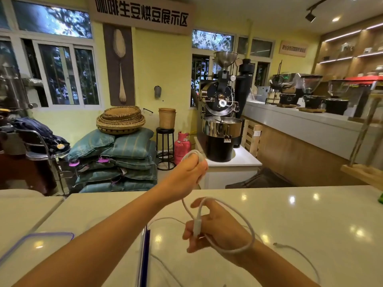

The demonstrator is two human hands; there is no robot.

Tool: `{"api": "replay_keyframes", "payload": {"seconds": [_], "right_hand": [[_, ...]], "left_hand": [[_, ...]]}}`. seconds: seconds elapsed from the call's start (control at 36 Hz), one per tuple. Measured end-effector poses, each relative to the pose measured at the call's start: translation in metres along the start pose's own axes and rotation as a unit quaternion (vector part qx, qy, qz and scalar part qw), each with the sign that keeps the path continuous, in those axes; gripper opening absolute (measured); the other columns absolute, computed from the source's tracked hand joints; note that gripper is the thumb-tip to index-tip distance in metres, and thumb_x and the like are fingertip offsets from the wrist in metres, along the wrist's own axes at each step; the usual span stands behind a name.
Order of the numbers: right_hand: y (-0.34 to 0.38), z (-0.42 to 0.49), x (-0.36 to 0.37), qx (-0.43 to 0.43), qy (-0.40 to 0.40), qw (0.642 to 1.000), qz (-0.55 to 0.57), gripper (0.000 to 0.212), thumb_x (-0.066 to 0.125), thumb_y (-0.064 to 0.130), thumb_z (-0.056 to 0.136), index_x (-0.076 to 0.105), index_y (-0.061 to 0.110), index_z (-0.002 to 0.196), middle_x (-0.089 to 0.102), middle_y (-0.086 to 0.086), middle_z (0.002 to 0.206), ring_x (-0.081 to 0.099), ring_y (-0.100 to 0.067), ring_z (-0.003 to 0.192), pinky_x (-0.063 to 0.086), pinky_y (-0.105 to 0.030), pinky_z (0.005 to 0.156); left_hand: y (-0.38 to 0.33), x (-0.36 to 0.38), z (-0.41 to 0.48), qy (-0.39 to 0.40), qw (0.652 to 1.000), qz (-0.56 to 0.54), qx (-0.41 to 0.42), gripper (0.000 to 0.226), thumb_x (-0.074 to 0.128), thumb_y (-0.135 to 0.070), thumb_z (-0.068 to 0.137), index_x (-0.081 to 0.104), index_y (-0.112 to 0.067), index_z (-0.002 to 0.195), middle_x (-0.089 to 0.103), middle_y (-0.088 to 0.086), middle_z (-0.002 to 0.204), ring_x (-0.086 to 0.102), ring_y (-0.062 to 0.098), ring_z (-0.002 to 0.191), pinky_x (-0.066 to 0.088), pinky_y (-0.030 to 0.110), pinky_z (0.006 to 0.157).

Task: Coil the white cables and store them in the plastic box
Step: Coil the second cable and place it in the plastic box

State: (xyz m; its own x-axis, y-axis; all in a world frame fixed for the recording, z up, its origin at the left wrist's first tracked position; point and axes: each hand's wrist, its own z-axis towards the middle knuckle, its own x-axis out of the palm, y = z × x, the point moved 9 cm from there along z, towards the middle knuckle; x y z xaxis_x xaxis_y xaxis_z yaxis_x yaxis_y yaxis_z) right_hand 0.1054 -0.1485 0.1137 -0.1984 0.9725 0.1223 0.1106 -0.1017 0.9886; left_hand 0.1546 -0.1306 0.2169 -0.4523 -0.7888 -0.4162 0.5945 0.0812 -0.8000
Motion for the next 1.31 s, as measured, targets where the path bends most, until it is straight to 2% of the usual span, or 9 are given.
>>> {"api": "replay_keyframes", "payload": {"seconds": [0.11,0.22,0.44,0.69,0.92,1.06,1.17,1.22,1.31], "right_hand": [[0.009,-0.015,-0.002,0.004,0.042,0.999,0.006,0.013,0.05,-0.001,0.084,0.052,0.012,0.085,0.065,-0.004,0.053,0.058,-0.012,0.043,0.055,-0.024,0.049],[0.033,-0.026,-0.012,-0.045,0.06,0.996,0.055,0.034,0.04,-0.003,0.078,0.067,0.01,0.062,0.06,-0.003,0.049,0.052,-0.009,0.038,0.051,-0.022,0.043],[0.092,-0.041,-0.02,-0.112,0.15,0.977,0.105,0.024,0.07,0.033,0.056,0.063,0.012,0.063,0.05,0.004,0.049,0.043,-0.007,0.042,0.04,-0.017,0.042],[0.127,-0.023,-0.069,-0.19,-0.03,0.981,0.023,0.019,0.048,0.026,0.076,0.061,0.013,0.071,0.048,0.006,0.051,0.044,-0.004,0.044,0.038,-0.012,0.039],[0.138,0.001,-0.084,-0.238,-0.133,0.962,-0.03,0.029,0.049,0.015,0.086,0.07,0.022,0.068,0.057,0.014,0.103,0.054,0.0,0.094,0.033,-0.029,0.082],[0.145,0.005,-0.102,-0.273,-0.257,0.924,-0.072,0.006,0.056,0.006,0.078,0.056,0.002,0.082,0.064,0.011,0.062,0.06,0.002,0.066,0.041,-0.013,0.063],[0.137,0.012,-0.105,-0.267,-0.291,0.911,-0.121,0.023,0.06,0.012,0.074,0.059,0.009,0.097,0.053,0.008,0.094,0.053,0.006,0.08,0.034,-0.016,0.067],[0.124,0.022,-0.097,-0.242,-0.245,0.926,-0.151,0.018,0.053,0.026,0.077,0.069,0.017,0.078,0.057,0.011,0.098,0.05,0.001,0.091,0.036,-0.022,0.076],[0.1,0.032,-0.093,-0.201,-0.22,0.943,-0.148,0.047,0.04,0.033,0.09,0.064,0.021,0.052,0.065,0.013,0.055,0.061,0.001,0.063,0.048,-0.017,0.062]], "left_hand": [[0.005,-0.007,-0.002,0.012,1.0,0.019,0.0,0.03,0.032,-0.01,0.094,0.034,-0.015,0.065,0.035,0.0,0.067,0.033,0.011,0.061,0.034,0.024,0.061],[0.014,-0.006,-0.006,0.035,0.999,0.036,-0.014,0.029,0.033,-0.01,0.094,0.038,-0.012,0.066,0.036,-0.002,0.068,0.035,0.003,0.057,0.035,0.016,0.056],[0.011,0.013,-0.011,0.055,0.998,0.009,-0.019,0.036,0.035,-0.016,0.094,0.036,-0.022,0.059,0.039,-0.004,0.058,0.035,0.008,0.053,0.034,0.025,0.058],[-0.005,0.038,-0.019,0.115,0.993,-0.022,-0.011,0.035,0.025,-0.029,0.095,0.041,-0.014,0.068,0.039,-0.003,0.06,0.037,0.005,0.052,0.035,0.016,0.054],[-0.017,0.049,-0.022,0.15,0.985,-0.086,-0.019,0.035,0.027,-0.022,0.096,0.042,-0.017,0.064,0.043,-0.007,0.054,0.04,0.004,0.048,0.038,0.014,0.051],[-0.022,0.056,-0.026,0.174,0.974,-0.145,-0.027,0.039,0.028,-0.024,0.096,0.045,-0.021,0.061,0.047,-0.01,0.048,0.041,0.005,0.046,0.039,0.016,0.05],[-0.029,0.053,-0.027,0.184,0.964,-0.19,-0.035,0.038,0.028,-0.022,0.095,0.045,-0.017,0.062,0.046,-0.01,0.047,0.04,0.005,0.046,0.039,0.015,0.049],[-0.034,0.051,-0.026,0.184,0.96,-0.208,-0.035,0.037,0.027,-0.02,0.095,0.044,-0.015,0.063,0.045,-0.011,0.047,0.04,0.005,0.045,0.039,0.015,0.048],[-0.04,0.046,-0.021,0.17,0.952,-0.251,-0.036,0.038,0.028,-0.021,0.095,0.045,-0.014,0.062,0.046,-0.01,0.046,0.042,0.005,0.043,0.039,0.015,0.046]]}}
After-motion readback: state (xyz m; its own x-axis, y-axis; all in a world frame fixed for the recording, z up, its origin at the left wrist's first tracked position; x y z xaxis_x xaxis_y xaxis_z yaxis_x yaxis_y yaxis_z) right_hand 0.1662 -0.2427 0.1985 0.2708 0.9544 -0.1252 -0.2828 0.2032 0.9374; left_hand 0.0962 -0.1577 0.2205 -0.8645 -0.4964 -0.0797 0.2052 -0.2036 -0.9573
